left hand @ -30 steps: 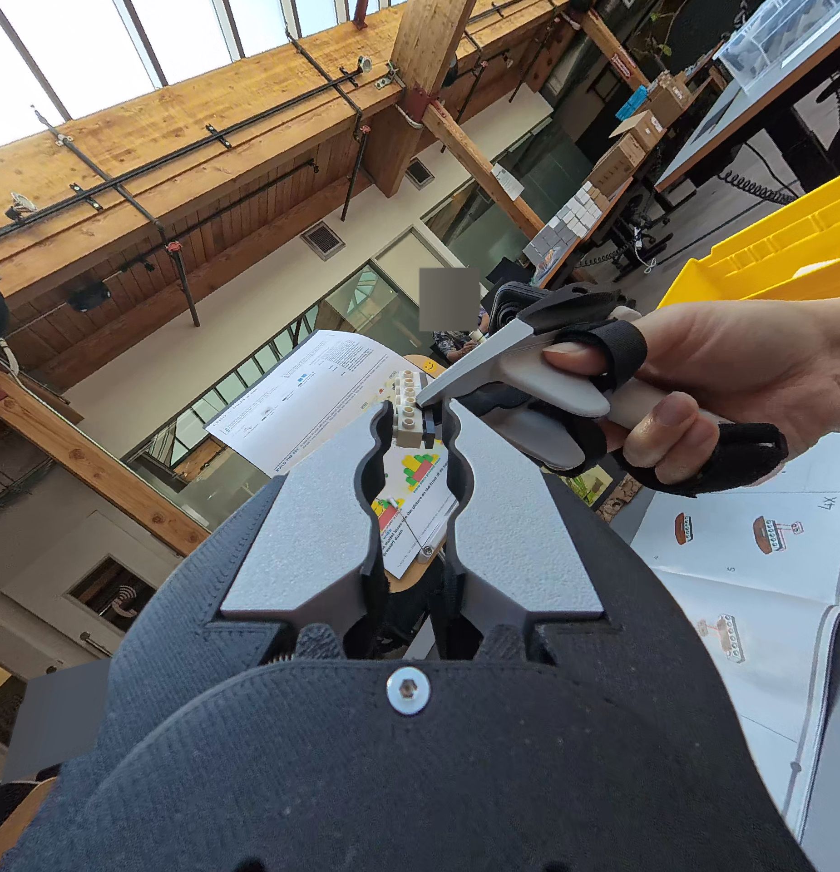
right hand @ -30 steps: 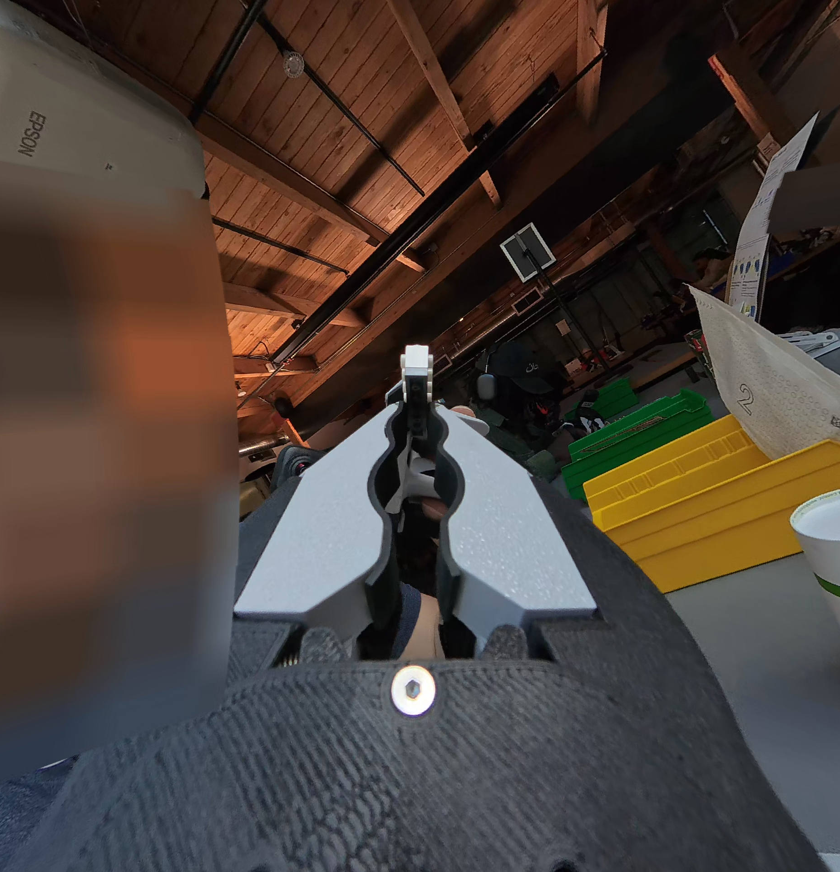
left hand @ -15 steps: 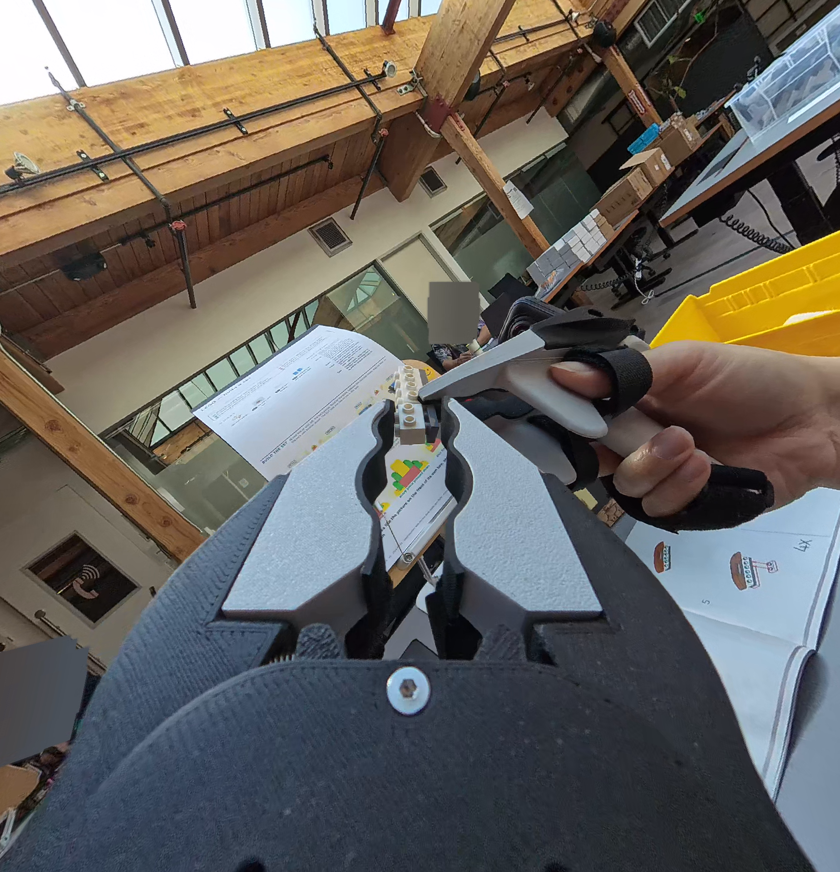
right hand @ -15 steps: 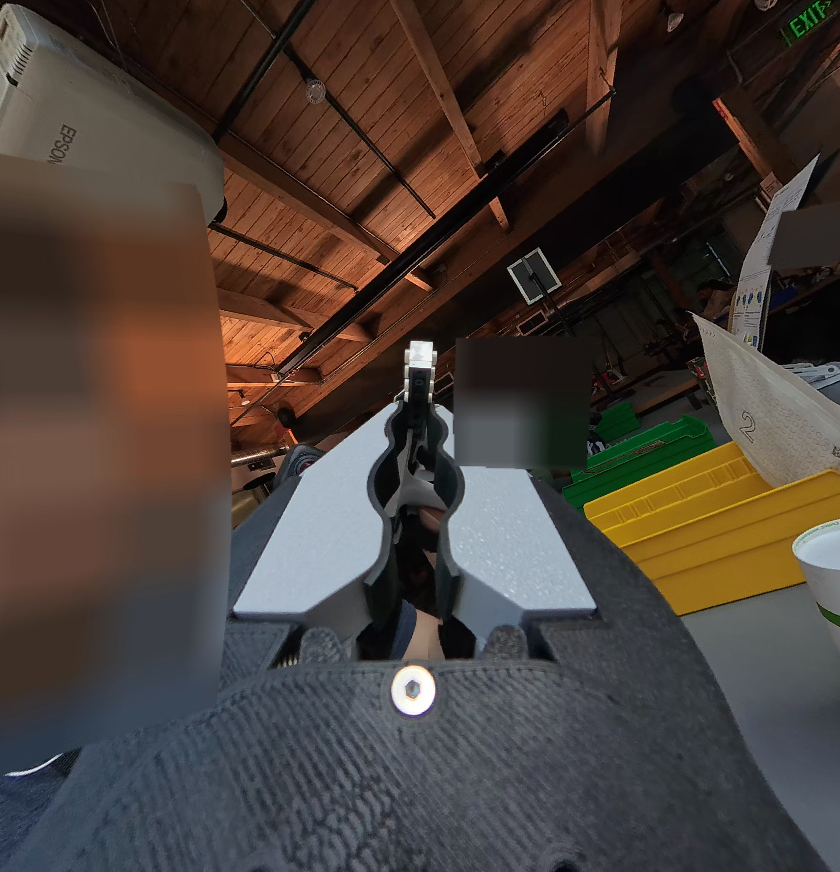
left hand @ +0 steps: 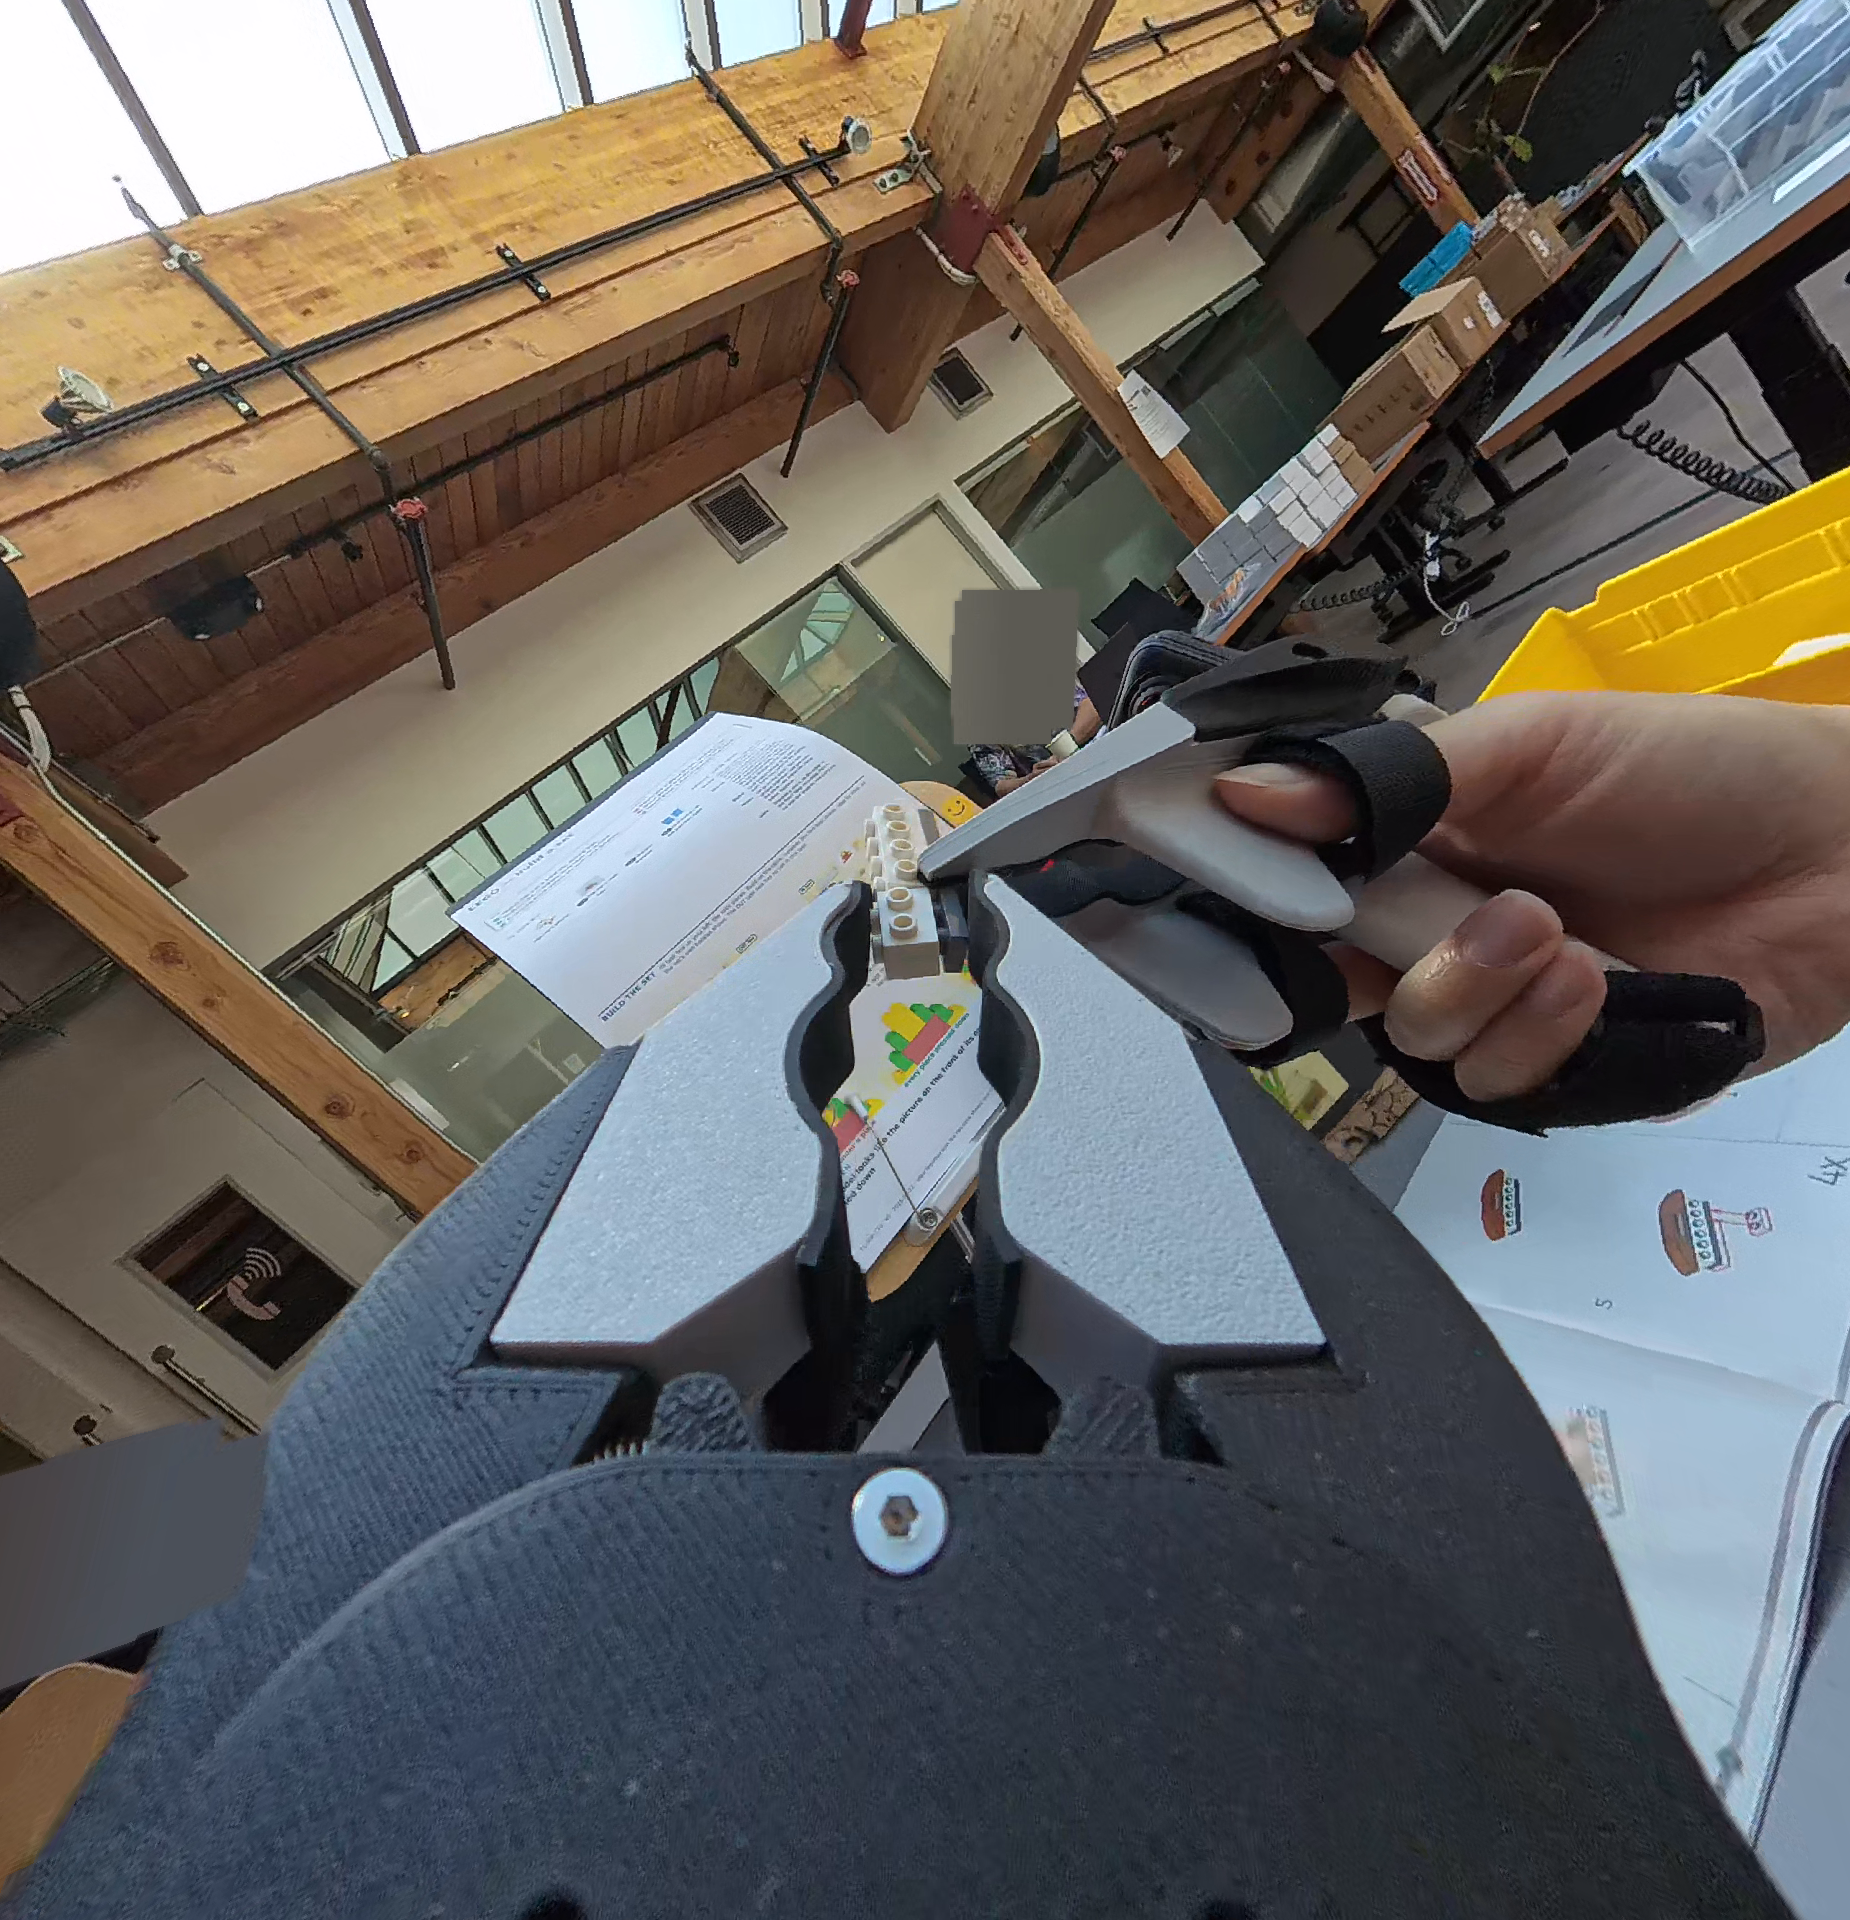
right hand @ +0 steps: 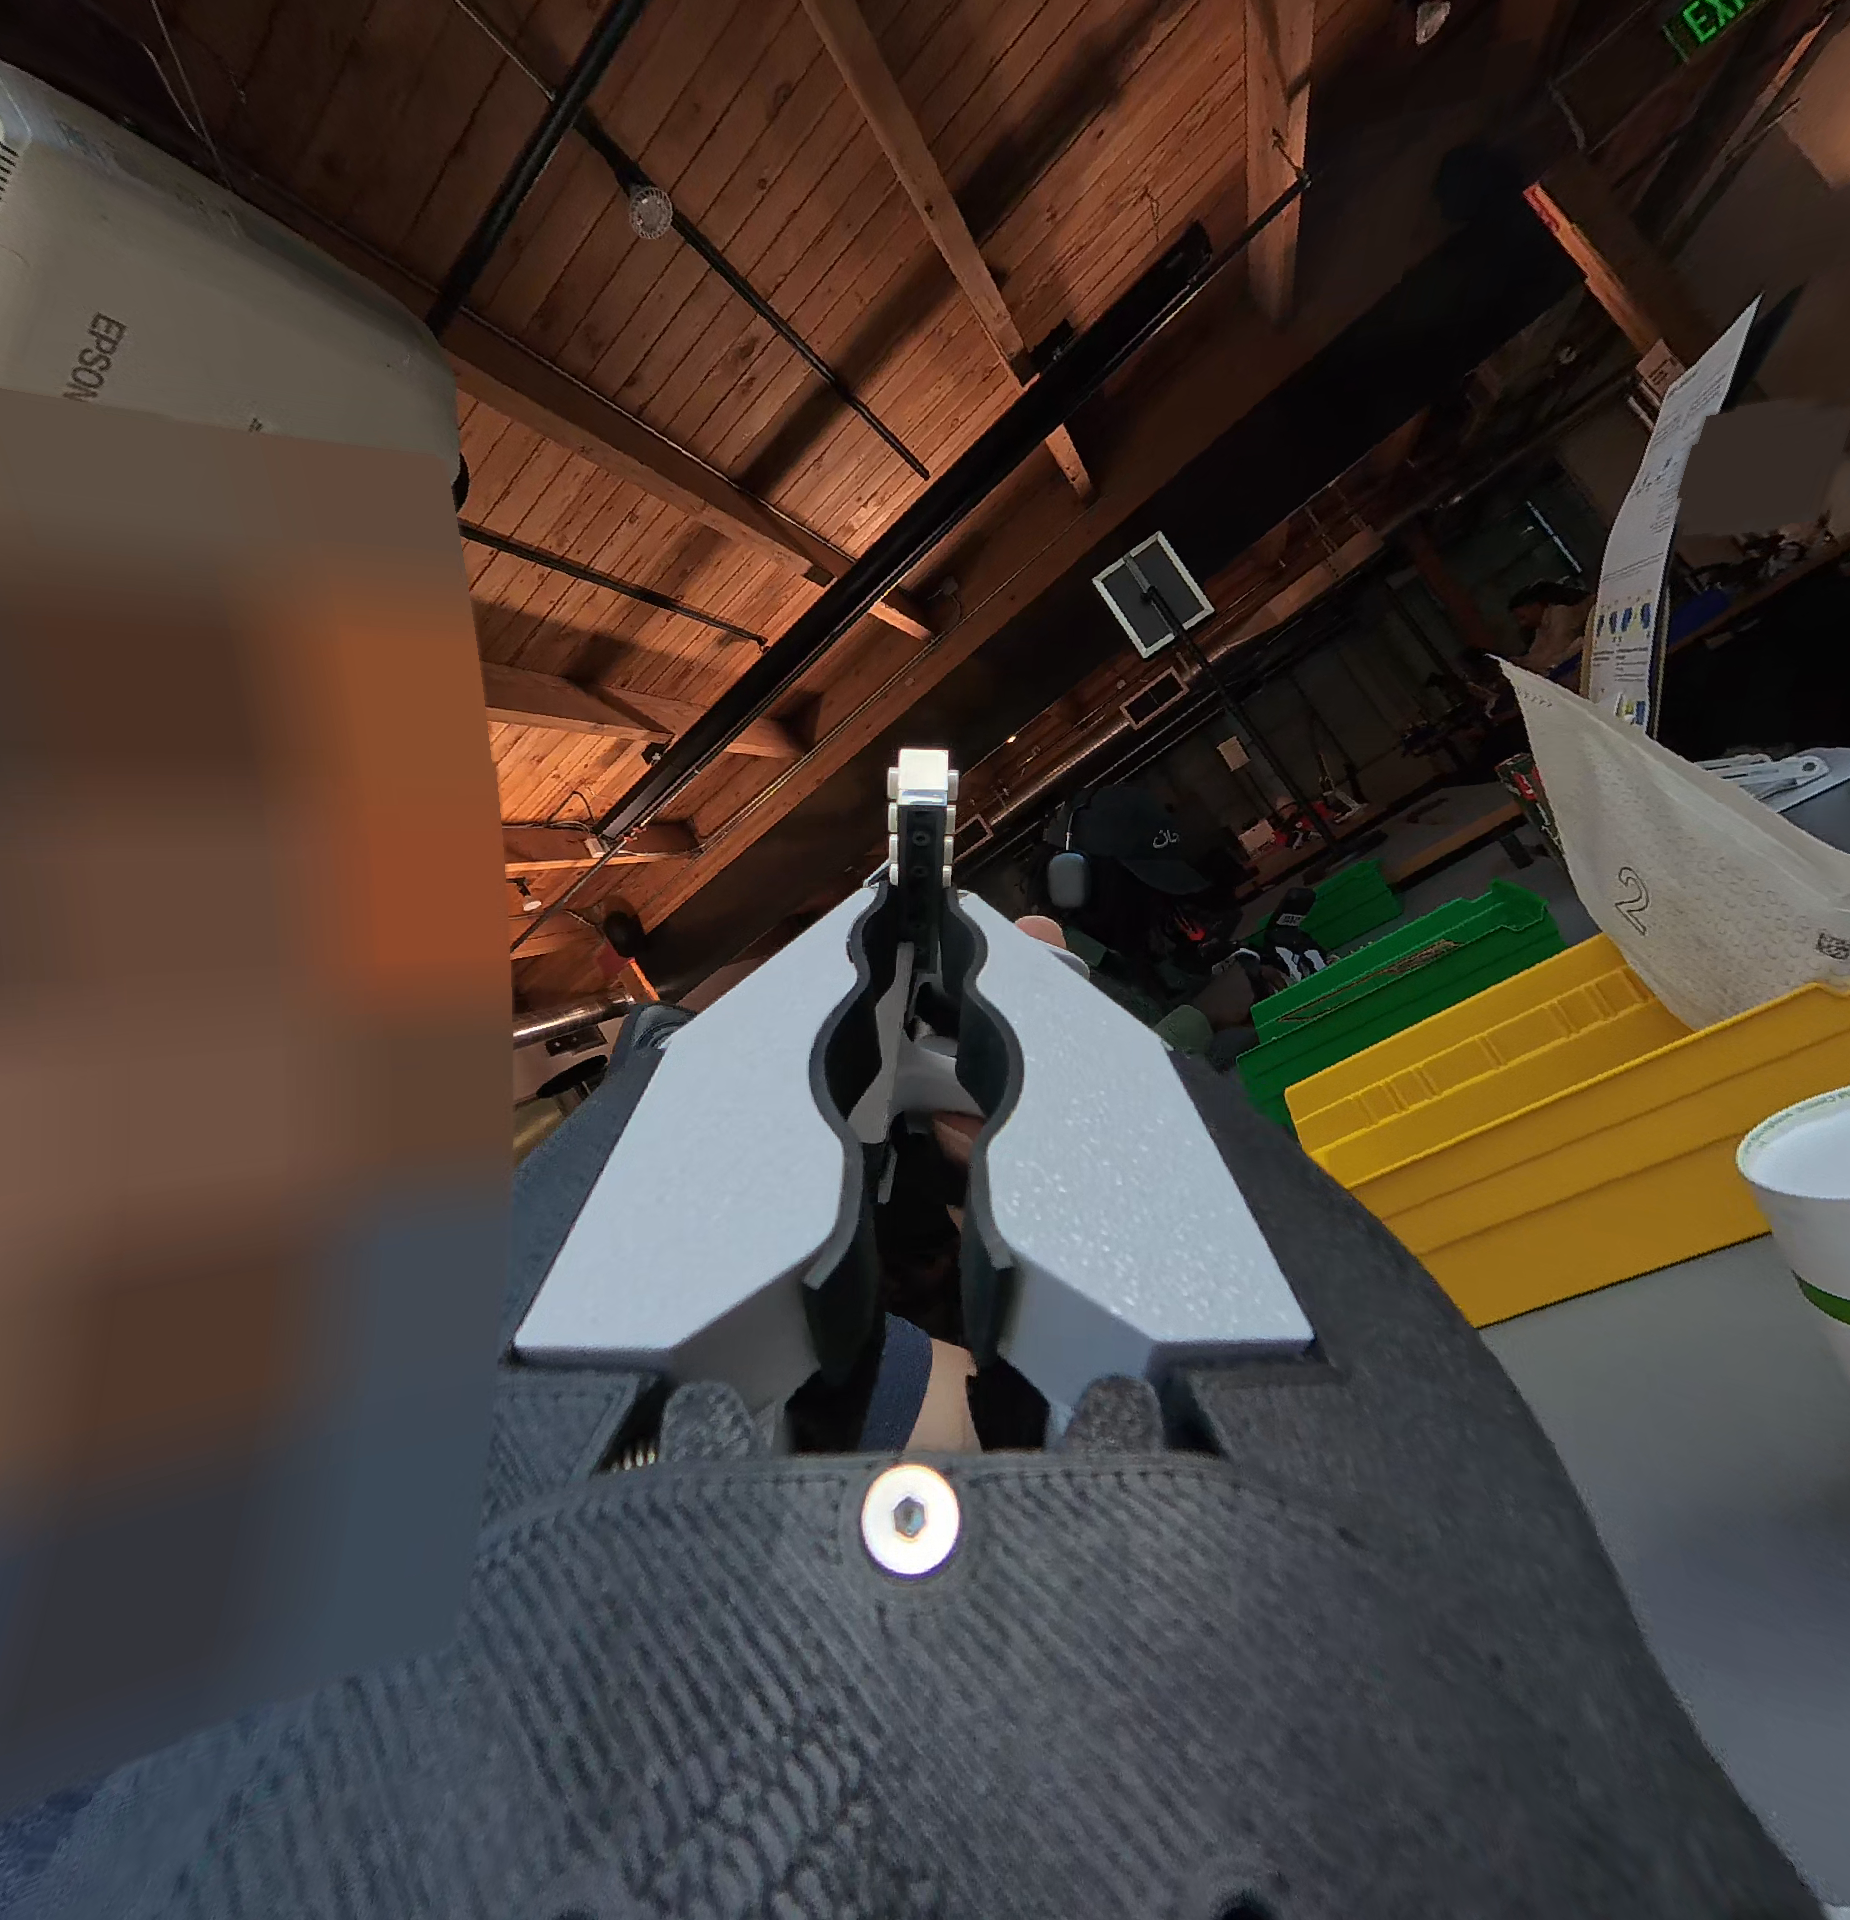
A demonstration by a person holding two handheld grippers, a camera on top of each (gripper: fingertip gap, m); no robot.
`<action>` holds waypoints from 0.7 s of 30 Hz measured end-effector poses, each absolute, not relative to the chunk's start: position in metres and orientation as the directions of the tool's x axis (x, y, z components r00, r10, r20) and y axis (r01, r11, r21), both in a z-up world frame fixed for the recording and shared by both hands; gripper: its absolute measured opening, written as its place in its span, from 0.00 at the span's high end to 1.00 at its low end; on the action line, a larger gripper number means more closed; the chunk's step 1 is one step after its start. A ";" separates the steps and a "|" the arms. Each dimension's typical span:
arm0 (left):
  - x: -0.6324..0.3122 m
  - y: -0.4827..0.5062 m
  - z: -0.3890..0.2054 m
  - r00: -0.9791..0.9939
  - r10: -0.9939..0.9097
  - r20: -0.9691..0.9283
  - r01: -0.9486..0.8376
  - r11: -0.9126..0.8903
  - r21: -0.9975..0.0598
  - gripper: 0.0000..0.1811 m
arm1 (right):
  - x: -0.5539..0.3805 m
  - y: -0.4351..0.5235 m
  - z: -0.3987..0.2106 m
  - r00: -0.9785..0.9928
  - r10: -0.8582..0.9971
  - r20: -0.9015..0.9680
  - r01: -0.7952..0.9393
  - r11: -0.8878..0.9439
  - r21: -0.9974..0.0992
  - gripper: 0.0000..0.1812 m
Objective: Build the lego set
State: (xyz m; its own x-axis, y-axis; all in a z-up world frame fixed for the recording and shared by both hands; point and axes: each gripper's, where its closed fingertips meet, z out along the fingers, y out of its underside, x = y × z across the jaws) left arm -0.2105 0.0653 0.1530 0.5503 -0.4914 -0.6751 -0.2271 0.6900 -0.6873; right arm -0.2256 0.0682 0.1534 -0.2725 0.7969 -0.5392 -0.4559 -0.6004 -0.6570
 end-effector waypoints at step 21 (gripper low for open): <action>-0.211 0.068 0.151 0.559 -0.325 -0.763 -0.360 0.734 -0.576 0.92 | -0.224 0.068 0.152 -0.249 0.789 -0.561 -0.426 -0.610 -0.668 0.97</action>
